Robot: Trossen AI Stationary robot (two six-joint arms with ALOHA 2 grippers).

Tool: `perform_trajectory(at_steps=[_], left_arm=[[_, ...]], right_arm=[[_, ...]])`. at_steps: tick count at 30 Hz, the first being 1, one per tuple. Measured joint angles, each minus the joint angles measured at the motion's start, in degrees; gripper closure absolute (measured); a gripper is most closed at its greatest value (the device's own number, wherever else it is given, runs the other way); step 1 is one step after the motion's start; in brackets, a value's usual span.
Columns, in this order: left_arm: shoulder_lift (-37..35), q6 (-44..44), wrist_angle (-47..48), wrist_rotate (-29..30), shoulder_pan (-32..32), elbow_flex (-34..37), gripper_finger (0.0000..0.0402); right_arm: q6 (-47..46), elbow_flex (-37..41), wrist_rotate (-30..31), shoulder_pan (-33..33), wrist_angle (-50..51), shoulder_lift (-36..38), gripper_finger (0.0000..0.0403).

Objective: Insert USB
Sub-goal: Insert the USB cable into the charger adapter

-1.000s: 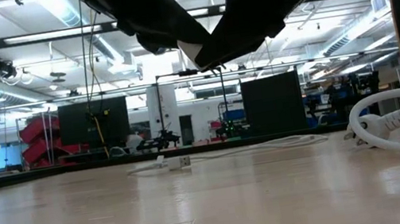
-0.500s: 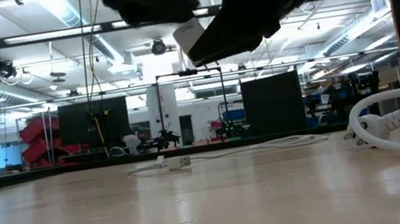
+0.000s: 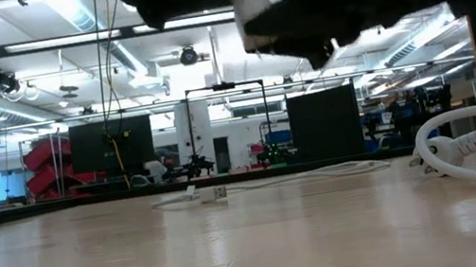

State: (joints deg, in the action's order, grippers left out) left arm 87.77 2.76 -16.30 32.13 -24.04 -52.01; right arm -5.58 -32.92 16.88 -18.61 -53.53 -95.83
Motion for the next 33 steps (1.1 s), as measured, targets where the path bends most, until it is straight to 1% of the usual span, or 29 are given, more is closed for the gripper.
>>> perform_trajectory(at_steps=[3,4,7,9,12,17,23,26,33], left_arm=[[-1.0,3.5,6.0,-0.1,0.0,0.5,0.0198],[-1.2,5.2,9.3,0.0,0.0,0.5,0.0199],[-1.4,10.3,17.9,-0.3,1.2,0.6,0.0199],[-1.4,13.8,24.1,-0.3,2.5,0.6,0.0199],[-0.6,16.0,29.0,-1.6,5.1,0.7,0.0198],[1.8,13.9,28.5,-8.5,9.7,1.7,0.0198],[5.8,11.0,28.0,-13.8,12.8,1.7,0.0198],[7.7,10.5,27.9,-14.9,13.5,1.7,0.0198],[10.2,9.3,28.1,-14.9,13.6,1.7,0.0198]], right_arm=[[-0.4,3.8,2.4,0.0,-4.2,2.3,0.0291],[-0.5,4.9,3.3,0.0,-5.5,3.3,0.0291],[-0.9,7.5,5.6,0.0,-5.1,6.4,0.0291],[-0.9,8.1,5.8,0.0,-5.2,8.0,0.0291],[-1.0,8.2,5.6,0.0,-5.2,9.2,0.0291],[-1.0,8.2,5.2,0.0,-5.0,9.3,0.0291],[-2.1,8.2,4.3,-0.1,-3.1,8.9,0.0291],[-2.3,8.2,4.1,-0.2,-2.6,8.9,0.0291],[-2.8,8.2,4.0,-0.2,-2.0,8.9,0.0291]])
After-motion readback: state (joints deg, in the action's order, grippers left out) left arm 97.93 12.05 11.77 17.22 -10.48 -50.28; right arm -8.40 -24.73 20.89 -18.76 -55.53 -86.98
